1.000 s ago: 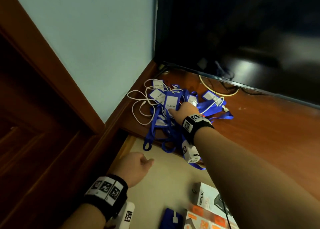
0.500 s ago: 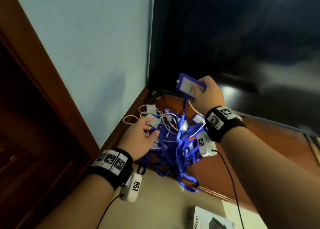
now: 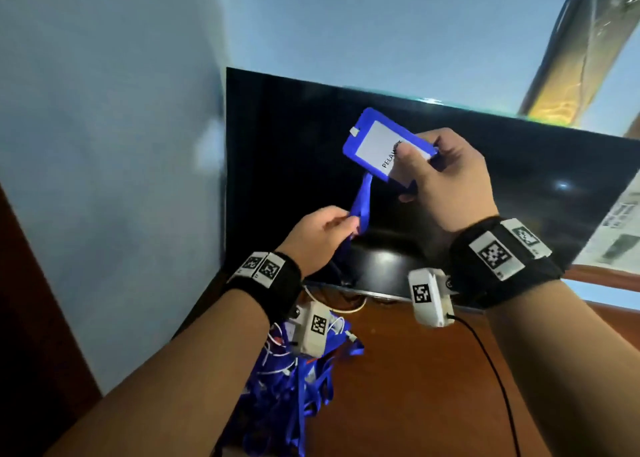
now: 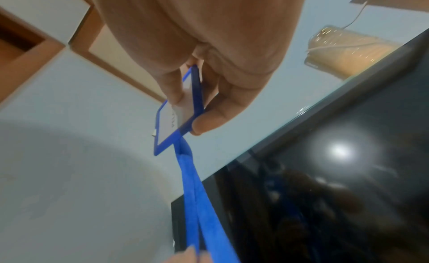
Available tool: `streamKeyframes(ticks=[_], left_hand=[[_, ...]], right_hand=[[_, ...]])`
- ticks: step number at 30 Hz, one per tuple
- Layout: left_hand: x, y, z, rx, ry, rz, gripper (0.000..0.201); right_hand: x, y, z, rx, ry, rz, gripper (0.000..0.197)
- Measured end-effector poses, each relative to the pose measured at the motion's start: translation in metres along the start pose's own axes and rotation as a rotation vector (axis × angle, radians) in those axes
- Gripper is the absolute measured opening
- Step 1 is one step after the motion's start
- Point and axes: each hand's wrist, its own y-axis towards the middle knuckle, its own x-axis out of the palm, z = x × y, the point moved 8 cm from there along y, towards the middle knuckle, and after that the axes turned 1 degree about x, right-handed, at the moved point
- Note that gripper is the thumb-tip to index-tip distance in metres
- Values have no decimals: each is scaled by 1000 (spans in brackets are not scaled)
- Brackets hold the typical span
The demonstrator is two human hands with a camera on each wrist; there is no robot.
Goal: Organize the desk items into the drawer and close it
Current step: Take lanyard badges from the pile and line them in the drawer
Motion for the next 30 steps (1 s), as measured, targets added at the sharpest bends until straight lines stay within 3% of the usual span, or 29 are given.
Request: streamKeyframes(ticks=[3,6,10,14,18,20,22,24,30], left_hand=[[14,-30,28,36,-44,-32,24],[21,-69,52,67,7,-108,26],[9,-104,93,193,92,-162,25],[-22,-92,117,275,147,-45,25],[-51,-59,95,187,254,61,29],[-53,-49,76,136,351,41,30],[-46,-44,54,93,425,-29,31],[-34,-46,19,21,445,-111,33],[22,-104,-71,-176,297,-305,53]], right_hand=[[-40,6,2,16,-2,119,15],[-64,-2,19,9,-242,146,16],[-46,-47,61,85,-403,-74,10],[0,-124,82,53,-366,-434,16],[27,-195,80,55,-323,-616,16],[34,-217,67,101,-168,-675,22],[36,-225,49,133,28,-702,13],[27,-216,29,92,138,-597,5],[-35,-165,30,125,410,-39,11]])
